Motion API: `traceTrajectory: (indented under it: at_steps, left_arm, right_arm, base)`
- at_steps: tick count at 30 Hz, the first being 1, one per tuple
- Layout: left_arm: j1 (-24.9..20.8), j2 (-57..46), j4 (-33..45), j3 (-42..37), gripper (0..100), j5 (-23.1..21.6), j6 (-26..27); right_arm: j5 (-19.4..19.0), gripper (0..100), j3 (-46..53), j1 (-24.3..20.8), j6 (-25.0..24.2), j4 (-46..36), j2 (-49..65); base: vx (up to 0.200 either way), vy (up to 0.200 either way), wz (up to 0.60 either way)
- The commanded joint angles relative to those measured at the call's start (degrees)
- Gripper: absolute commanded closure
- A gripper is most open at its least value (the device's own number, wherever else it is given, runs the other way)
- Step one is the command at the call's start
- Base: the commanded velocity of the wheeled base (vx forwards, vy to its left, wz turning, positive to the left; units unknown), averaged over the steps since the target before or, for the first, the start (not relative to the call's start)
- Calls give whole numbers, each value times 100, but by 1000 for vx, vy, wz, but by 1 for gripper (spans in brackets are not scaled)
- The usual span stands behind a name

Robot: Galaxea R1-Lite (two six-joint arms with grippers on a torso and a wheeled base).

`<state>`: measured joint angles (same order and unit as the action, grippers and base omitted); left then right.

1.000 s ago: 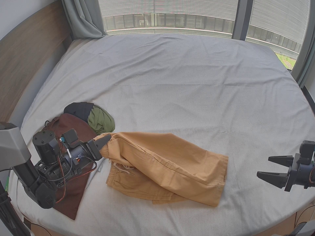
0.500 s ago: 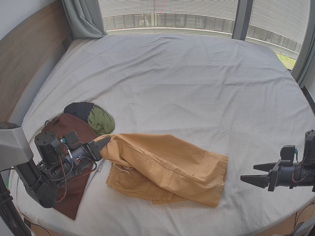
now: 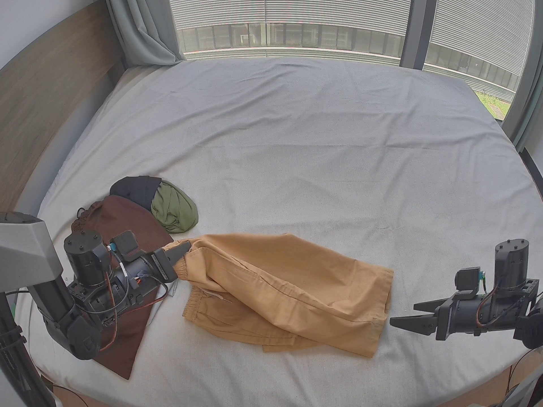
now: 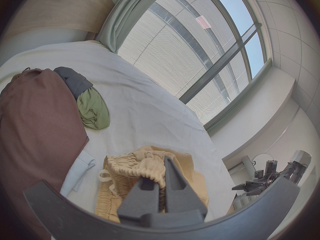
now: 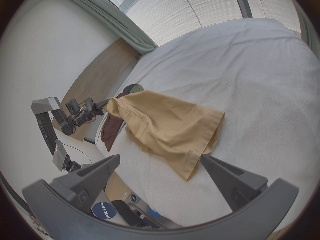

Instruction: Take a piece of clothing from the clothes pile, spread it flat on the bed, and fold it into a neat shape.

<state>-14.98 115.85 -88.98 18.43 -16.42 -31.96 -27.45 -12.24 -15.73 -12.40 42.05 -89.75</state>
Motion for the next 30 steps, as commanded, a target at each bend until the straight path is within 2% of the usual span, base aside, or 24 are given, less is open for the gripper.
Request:
traceTrajectory:
  at_steps: [1,14,30]
  left_arm:
    - [22,61,-5,2,100,-1,-3]
    - [101,70,-5,29,100,-10,-3]
    - [110,78,-5,46,100,-10,-3]
  right_arm:
    - [-6,0,81,-97,-26,67,-509]
    - [-23,0,160,-185,-246,717,-1405]
    - [3,0,538,-317,-263,2291,-2741]
  base:
    - [0,0,0]
    - [0,0,0]
    - [0,0,0]
